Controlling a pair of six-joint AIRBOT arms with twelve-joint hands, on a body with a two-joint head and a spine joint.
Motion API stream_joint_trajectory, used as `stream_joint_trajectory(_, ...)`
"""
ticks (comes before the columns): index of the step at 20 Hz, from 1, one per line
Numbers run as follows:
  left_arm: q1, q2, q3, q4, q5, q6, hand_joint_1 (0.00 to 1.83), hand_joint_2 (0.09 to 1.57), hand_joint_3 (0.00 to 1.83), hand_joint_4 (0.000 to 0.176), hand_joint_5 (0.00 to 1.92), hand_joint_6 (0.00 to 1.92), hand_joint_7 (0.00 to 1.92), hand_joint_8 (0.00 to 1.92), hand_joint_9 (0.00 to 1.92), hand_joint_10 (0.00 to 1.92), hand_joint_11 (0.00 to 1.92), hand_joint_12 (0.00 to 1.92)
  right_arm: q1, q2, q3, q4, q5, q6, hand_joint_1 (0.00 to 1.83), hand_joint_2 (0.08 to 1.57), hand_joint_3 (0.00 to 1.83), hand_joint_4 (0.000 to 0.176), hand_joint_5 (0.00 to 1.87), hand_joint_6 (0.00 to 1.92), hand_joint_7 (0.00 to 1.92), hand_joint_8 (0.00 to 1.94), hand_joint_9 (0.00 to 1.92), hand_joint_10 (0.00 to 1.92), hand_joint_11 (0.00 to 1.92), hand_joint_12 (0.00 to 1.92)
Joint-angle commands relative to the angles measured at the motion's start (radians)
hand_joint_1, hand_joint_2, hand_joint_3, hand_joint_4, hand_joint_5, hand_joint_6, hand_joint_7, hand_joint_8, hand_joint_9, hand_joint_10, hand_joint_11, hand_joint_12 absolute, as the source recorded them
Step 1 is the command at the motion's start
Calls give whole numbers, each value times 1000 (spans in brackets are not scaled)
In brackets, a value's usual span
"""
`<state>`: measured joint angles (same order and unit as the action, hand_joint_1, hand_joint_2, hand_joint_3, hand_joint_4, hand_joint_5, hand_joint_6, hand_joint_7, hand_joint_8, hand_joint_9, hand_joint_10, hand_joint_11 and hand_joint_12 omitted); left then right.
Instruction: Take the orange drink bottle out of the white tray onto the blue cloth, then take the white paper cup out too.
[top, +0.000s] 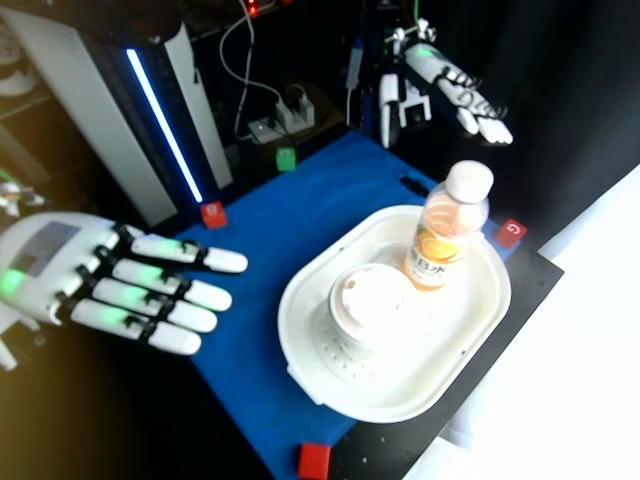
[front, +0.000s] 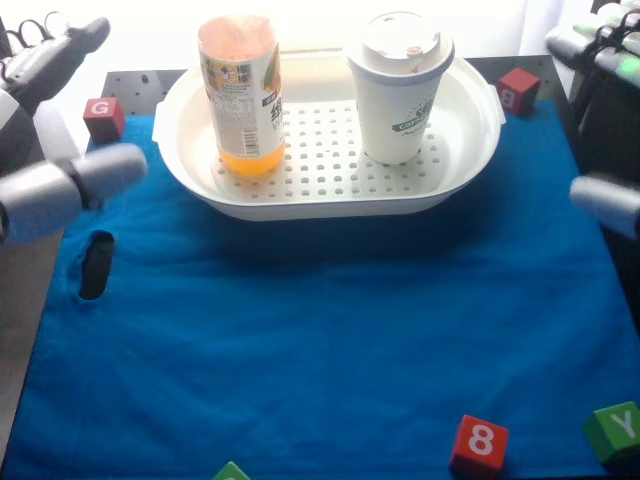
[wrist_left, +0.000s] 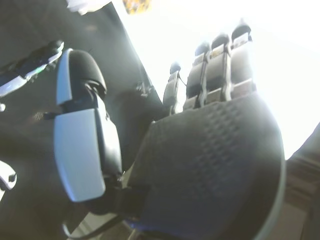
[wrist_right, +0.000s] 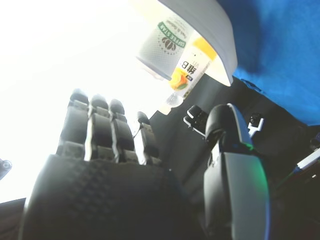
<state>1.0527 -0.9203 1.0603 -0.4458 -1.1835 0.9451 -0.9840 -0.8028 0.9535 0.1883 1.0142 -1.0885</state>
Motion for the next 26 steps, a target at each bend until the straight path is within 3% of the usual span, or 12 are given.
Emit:
stream_joint_trajectory(1, -13, -11, 11, -8, -103, -11, 500, 1270, 0, 67, 0, 0, 0, 0, 0, 0, 5, 3, 12, -4, 5, 1, 116, 1, 143, 1345, 33, 0, 0, 0, 0, 0, 0, 0, 0, 0)
stream_joint_trajectory(2, -20, -21, 20, -23, -103, -12, 525, 1240, 0, 104, 0, 0, 0, 0, 0, 0, 0, 0, 12, -7, 6, 1, 115, 1, 155, 1350, 25, 0, 0, 0, 0, 0, 0, 0, 0, 0)
stream_joint_trajectory(3, -28, -29, 29, -32, -101, -13, 546, 1226, 0, 123, 0, 0, 0, 0, 0, 0, 0, 0, 12, -10, 7, 1, 114, 1, 158, 1355, 24, 0, 0, 0, 0, 0, 0, 0, 0, 0)
stream_joint_trajectory(6, -79, -44, 55, -20, -64, -13, 550, 1190, 0, 120, 0, 0, 0, 0, 0, 0, 0, 0, 12, -17, 10, 1, 112, 1, 139, 1358, 12, 0, 0, 0, 0, 0, 0, 0, 0, 0)
stream_joint_trajectory(8, -131, -62, 81, 2, -24, -12, 512, 1146, 0, 141, 0, 0, 0, 0, 0, 0, 0, 0, 12, -20, 11, 1, 112, 1, 171, 1359, 9, 0, 0, 0, 0, 0, 0, 0, 0, 0)
stream_joint_trajectory(12, -236, -116, 162, 15, 97, -12, 572, 1102, 0, 127, 0, 0, 0, 0, 0, 0, 29, 16, 12, -26, 12, 1, 112, 1, 211, 1364, 5, 0, 0, 0, 0, 0, 0, 0, 0, 0)
stream_joint_trajectory(14, -282, -161, 221, -5, 176, -12, 584, 1060, 0, 134, 0, 0, 0, 0, 0, 0, 21, 20, 12, -28, 12, 1, 112, 1, 214, 1362, 3, 0, 0, 0, 0, 0, 0, 0, 0, 0)
stream_joint_trajectory(16, -315, -199, 271, -23, 238, -13, 654, 994, 0, 130, 0, 0, 0, 0, 0, 0, 0, 385, 12, -30, 12, 1, 112, 1, 219, 1359, 2, 0, 0, 0, 0, 0, 0, 0, 0, 0)
stream_joint_trajectory(18, -331, -223, 300, -26, 266, -27, 608, 944, 0, 143, 0, 0, 0, 0, 0, 0, 0, 41, 11, -32, 12, 1, 112, 1, 253, 1354, 0, 0, 0, 0, 0, 0, 0, 0, 0, 0)
stream_joint_trajectory(20, -333, -245, 331, -23, 275, -86, 566, 879, 0, 136, 0, 0, 0, 0, 0, 0, 13, 8, 11, -34, 12, 1, 112, 1, 333, 1360, 0, 0, 0, 0, 0, 0, 0, 0, 0, 0)
stream_joint_trajectory(24, -348, -280, 369, -5, 286, -147, 685, 854, 0, 170, 0, 0, 0, 0, 0, 0, 0, 0, 11, -41, 11, 6, 112, 1, 375, 1364, 1, 0, 0, 0, 0, 0, 0, 0, 0, 0)
stream_joint_trajectory(26, -368, -304, 392, 10, 298, -170, 719, 837, 0, 156, 0, 0, 0, 0, 0, 0, 0, 0, 11, -42, 10, 7, 112, 1, 365, 1363, 1, 0, 0, 0, 0, 0, 0, 0, 0, 0)
